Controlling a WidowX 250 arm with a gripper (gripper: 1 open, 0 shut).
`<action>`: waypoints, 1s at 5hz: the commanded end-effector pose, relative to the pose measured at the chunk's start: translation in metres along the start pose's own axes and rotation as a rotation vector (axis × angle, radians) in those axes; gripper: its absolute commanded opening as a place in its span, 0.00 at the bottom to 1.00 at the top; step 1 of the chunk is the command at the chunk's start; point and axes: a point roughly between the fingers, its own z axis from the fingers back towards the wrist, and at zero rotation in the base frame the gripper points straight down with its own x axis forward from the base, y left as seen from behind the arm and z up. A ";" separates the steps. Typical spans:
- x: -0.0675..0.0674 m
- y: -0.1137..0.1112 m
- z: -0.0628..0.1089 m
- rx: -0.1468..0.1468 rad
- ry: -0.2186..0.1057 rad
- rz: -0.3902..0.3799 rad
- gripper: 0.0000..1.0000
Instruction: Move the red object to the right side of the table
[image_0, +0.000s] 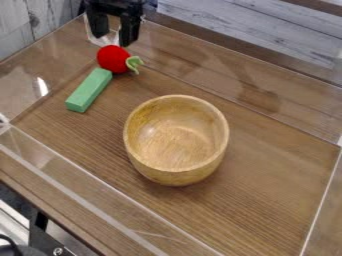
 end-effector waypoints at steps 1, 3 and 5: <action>0.011 0.012 0.016 0.030 -0.061 -0.004 1.00; 0.019 0.023 0.006 0.033 -0.054 -0.006 1.00; 0.021 0.029 0.003 0.040 -0.058 -0.009 1.00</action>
